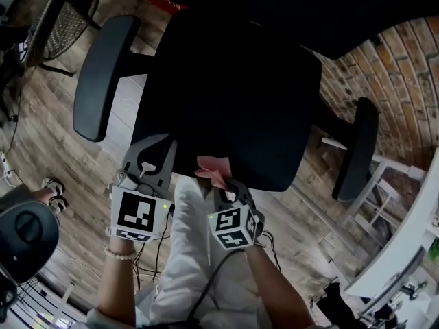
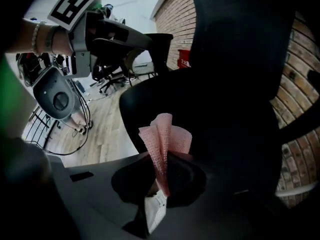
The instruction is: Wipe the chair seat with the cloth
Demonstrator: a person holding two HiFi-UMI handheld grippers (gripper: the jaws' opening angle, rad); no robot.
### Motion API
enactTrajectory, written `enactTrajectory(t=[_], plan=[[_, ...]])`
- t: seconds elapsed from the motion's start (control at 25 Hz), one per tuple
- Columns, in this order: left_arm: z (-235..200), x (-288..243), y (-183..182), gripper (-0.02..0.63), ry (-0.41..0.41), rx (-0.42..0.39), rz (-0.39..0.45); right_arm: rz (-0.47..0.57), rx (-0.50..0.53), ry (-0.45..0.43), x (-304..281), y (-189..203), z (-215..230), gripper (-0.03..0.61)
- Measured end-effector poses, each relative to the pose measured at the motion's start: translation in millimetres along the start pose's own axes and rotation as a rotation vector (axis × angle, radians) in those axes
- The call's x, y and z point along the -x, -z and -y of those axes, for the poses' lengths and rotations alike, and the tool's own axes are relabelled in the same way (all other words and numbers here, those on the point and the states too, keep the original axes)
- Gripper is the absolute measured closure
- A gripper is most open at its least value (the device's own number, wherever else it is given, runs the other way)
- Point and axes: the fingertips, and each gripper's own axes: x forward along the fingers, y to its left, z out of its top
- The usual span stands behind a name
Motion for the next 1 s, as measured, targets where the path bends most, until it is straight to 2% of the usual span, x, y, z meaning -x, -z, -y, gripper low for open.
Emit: enactTrajectory(t=[0.2,0.4,0.6,0.8,1.0], plan=[[24.6,-14.7,-16.0,0.595,0.044,-0.04,0.007,-0.023,-0.111,0.106,35.2,40.7,54.5,0.523],[46.6,-27.0,-33.2,0.595,0.091,-0.068,0.027,-0.037,-0.175,0.208,73.3,73.8,103.2,0.523],[63.1,-29.9,-47.9,0.595,0.129,-0.075,0.051,-0.013,-0.288,0.245,96.5,93.6,130.5,0.523],[73.6,-20.0,-74.6,0.595,0.153,-0.07,0.068,0.046,-0.286,0.239,120.9,73.6,136.6,0.522],[80.3,4.6,-137.8,0.595,0.184,-0.096,0.13,0.193,-0.289,0.239,167.1,13.1,140.8,0.523]])
